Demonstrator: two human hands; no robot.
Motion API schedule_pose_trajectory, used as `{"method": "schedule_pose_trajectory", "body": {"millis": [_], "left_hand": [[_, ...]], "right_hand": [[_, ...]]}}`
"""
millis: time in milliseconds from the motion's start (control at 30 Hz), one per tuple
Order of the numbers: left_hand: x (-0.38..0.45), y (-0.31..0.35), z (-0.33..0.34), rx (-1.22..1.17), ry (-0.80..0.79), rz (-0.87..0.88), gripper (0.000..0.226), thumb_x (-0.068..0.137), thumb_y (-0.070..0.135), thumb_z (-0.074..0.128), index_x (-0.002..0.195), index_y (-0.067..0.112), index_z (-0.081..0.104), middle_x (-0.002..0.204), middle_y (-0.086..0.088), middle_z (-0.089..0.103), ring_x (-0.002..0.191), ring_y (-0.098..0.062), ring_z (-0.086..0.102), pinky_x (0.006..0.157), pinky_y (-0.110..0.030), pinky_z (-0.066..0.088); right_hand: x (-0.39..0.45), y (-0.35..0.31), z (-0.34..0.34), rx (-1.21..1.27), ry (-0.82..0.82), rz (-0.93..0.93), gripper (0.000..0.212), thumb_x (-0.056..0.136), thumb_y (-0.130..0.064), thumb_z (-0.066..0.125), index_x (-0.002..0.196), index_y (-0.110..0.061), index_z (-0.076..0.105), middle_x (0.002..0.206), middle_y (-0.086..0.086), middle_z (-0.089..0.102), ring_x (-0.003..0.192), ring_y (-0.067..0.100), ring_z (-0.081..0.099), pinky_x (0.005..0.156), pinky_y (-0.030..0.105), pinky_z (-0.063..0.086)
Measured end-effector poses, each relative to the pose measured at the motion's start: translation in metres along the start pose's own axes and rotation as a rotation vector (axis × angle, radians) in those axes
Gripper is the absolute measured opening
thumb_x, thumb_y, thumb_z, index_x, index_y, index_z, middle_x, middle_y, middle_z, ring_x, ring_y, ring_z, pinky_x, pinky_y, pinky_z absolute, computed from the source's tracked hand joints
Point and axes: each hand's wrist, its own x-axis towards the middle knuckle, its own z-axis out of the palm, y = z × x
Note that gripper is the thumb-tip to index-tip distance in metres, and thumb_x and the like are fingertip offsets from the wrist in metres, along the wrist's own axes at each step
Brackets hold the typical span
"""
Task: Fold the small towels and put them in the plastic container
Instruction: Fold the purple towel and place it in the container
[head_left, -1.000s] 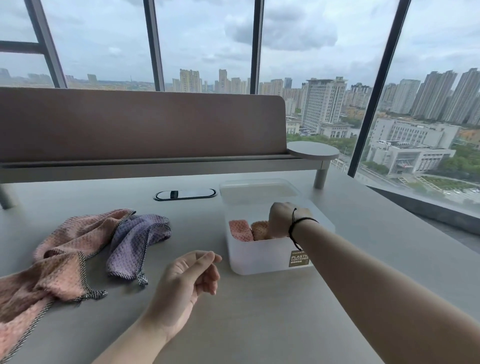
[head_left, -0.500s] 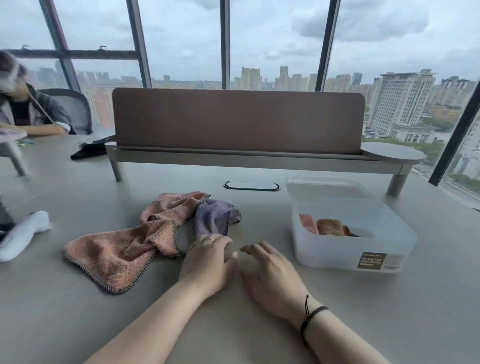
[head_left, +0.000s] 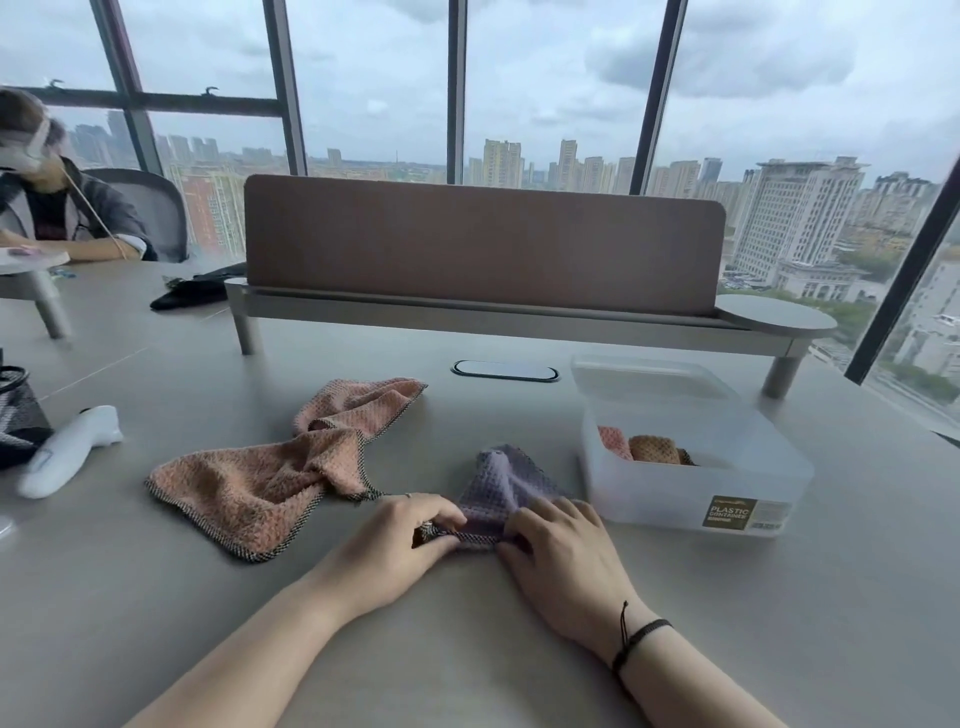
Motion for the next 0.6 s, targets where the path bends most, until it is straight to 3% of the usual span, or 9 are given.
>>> {"method": "schedule_pose_trajectory", "body": {"millis": [133,300,433,500,600], "left_hand": [[-0.003,0.001,-0.012,-0.019,-0.01,-0.077,0.011,0.087,0.018,0.075,0.096,0.025,0.078,0.092,0.018,0.074,0.09,0.007,0.067,0.08,-0.009,0.046],[-0.013,0.007,-0.029,-0.02,-0.012,-0.126,0.011,0.085,0.019,0.078,0.086,0.03,0.078,0.081,0.02,0.075,0.08,0.001,0.069,0.073,-0.011,0.048],[-0.015,0.022,-0.048,-0.183,0.1,-0.157,0.024,0.079,0.012,0.082,0.083,0.034,0.076,0.078,0.015,0.076,0.071,0.003,0.067,0.07,-0.009,0.048],[-0.012,0.037,-0.063,-0.29,0.137,-0.138,0.026,0.076,0.008,0.081,0.085,0.033,0.076,0.078,0.007,0.078,0.069,0.001,0.067,0.071,-0.011,0.05],[-0.008,0.059,-0.094,-0.466,0.173,-0.111,0.019,0.071,0.017,0.084,0.085,0.029,0.078,0.078,-0.002,0.077,0.071,-0.012,0.069,0.068,-0.018,0.054]], "right_hand": [[-0.009,-0.001,-0.009,0.014,-0.048,-0.027,0.025,0.086,-0.051,0.048,0.088,-0.031,0.062,0.086,-0.011,0.061,0.085,0.014,0.061,0.072,0.031,0.045],[-0.026,0.012,-0.017,-0.033,0.019,-0.073,0.016,0.083,-0.028,0.049,0.082,-0.028,0.065,0.081,-0.009,0.057,0.075,0.019,0.061,0.064,0.031,0.05],[-0.037,0.018,-0.033,-0.071,0.058,-0.075,0.017,0.086,-0.036,0.053,0.075,-0.028,0.064,0.078,-0.011,0.058,0.076,0.018,0.06,0.065,0.031,0.05],[-0.039,0.014,-0.051,0.025,0.094,-0.034,0.023,0.089,-0.043,0.053,0.077,-0.028,0.066,0.076,-0.011,0.06,0.075,0.015,0.058,0.065,0.031,0.048],[-0.032,0.007,-0.092,0.329,0.166,0.119,0.014,0.088,-0.034,0.069,0.076,-0.027,0.069,0.07,-0.01,0.062,0.067,0.007,0.057,0.061,0.022,0.044]]}}
